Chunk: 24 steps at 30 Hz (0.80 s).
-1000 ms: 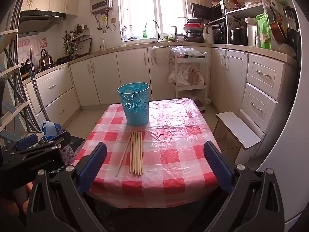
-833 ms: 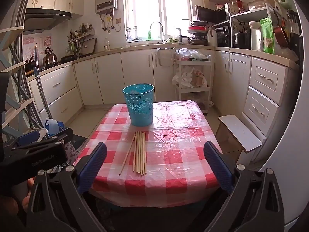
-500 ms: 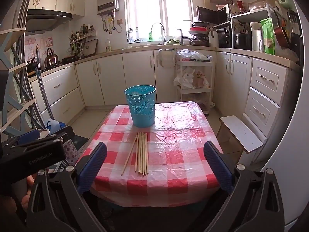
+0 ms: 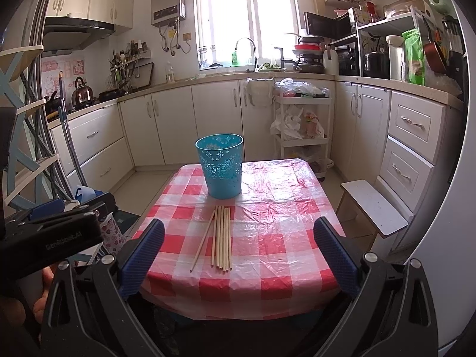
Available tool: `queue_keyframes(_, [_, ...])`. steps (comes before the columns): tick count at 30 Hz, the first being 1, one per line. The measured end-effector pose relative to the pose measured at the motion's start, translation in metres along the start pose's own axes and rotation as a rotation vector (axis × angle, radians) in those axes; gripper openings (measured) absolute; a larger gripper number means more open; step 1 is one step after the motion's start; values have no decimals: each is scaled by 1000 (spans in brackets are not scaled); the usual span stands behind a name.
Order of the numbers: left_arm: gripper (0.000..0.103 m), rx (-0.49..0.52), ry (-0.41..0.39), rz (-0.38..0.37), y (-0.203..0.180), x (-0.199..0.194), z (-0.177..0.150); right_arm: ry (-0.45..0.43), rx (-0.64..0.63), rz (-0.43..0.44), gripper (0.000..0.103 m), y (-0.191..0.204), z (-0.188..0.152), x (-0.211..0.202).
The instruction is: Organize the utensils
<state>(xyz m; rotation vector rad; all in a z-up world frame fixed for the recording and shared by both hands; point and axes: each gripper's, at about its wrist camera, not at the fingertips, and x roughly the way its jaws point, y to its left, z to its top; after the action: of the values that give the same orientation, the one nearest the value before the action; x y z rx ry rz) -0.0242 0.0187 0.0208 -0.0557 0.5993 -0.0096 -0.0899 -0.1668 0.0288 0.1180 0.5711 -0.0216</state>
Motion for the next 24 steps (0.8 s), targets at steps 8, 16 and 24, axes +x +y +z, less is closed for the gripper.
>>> queue_keyframes(8, [95,-9,-4,0,4,-1,0,-7,-3,3,96,0,-1,-2])
queue_keyframes(16, [95,-8,-3,-2,3,-1,-1,-11,-4,12,96,2,-3,-1])
queue_keyframes(24, [95,-5,1,-6,4,0,-2,-11,-4,16,96,4,-4,0])
